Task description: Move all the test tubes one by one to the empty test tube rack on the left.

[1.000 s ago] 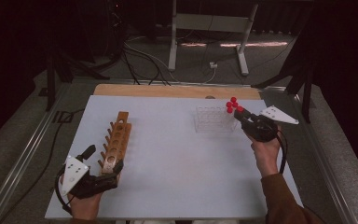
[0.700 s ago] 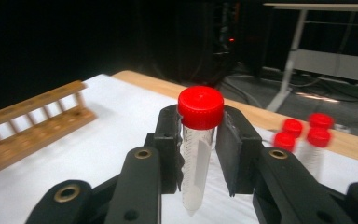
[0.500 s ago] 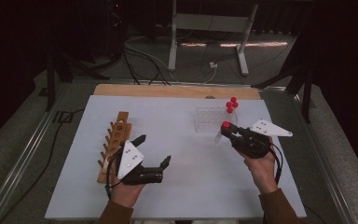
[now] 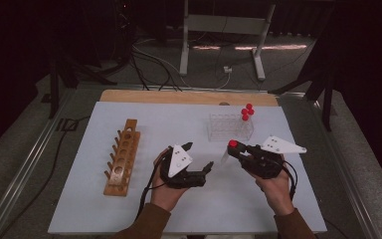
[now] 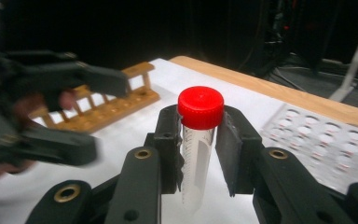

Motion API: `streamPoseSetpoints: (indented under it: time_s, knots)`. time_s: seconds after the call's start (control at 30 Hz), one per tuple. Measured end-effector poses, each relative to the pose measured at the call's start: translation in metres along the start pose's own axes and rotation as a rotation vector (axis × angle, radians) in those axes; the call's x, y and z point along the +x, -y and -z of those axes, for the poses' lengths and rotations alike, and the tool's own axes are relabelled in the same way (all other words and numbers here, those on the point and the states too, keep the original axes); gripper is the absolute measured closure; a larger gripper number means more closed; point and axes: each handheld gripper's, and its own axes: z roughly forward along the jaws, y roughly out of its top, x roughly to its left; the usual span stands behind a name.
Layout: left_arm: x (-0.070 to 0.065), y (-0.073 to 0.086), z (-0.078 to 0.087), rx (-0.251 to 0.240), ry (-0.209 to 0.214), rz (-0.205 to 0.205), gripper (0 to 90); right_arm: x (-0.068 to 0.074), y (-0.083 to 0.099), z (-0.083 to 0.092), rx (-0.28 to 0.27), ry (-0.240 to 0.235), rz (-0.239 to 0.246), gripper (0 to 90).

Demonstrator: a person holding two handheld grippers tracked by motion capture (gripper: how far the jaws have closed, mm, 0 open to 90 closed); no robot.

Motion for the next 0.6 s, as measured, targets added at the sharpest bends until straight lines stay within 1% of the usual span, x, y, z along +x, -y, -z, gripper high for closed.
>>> streamPoseSetpoints:
  time_s: [0.03,0.07,0.1,0.13,0.2,0.23,0.27,0.3,0.33,0.37,0.47,0.57,0.6]
  knots:
    - [-0.002,0.0,-0.003,-0.002,0.017,0.001,28.3,0.004,-0.001,0.0,0.001,-0.01,0.005,70.6]
    - [-0.005,0.0,-0.005,-0.003,0.024,0.0,32.1,0.006,-0.001,-0.001,0.001,-0.018,0.006,70.6]
    - [-0.007,0.0,-0.007,-0.004,0.032,-0.001,32.1,0.006,-0.001,-0.001,0.001,-0.018,0.006,70.6]
    - [-0.009,0.0,-0.01,-0.004,0.048,-0.006,40.7,0.009,-0.002,-0.002,0.004,-0.033,0.014,70.6]
    - [-0.013,-0.001,-0.013,-0.005,0.07,-0.011,47.4,0.014,-0.003,-0.003,0.006,-0.046,0.021,70.6]
    - [-0.015,-0.002,-0.016,-0.002,0.089,-0.016,51.2,0.015,-0.004,-0.004,0.008,-0.053,0.024,70.6]
    - [-0.015,-0.002,-0.016,-0.002,0.089,-0.016,54.4,0.015,-0.004,-0.004,0.008,-0.053,0.024,70.6]
    - [-0.016,-0.003,-0.018,0.003,0.1,-0.02,57.7,0.018,-0.004,-0.005,0.012,-0.06,0.028,70.6]
    - [-0.016,-0.003,-0.018,0.003,0.1,-0.02,60.5,0.019,-0.004,-0.006,0.013,-0.063,0.027,70.6]
    - [-0.016,-0.003,-0.019,0.01,0.113,-0.021,63.7,0.019,-0.004,-0.006,0.016,-0.07,0.028,70.6]
    - [-0.018,-0.003,-0.022,0.022,0.127,-0.031,72.6,0.021,-0.004,-0.008,0.021,-0.077,0.031,70.6]
    - [-0.017,-0.003,-0.022,0.025,0.119,-0.031,75.1,0.021,-0.003,-0.008,0.025,-0.078,0.033,70.5]
    - [-0.017,-0.003,-0.021,0.024,0.123,-0.032,75.7,0.019,-0.003,-0.007,0.022,-0.086,0.024,69.2]
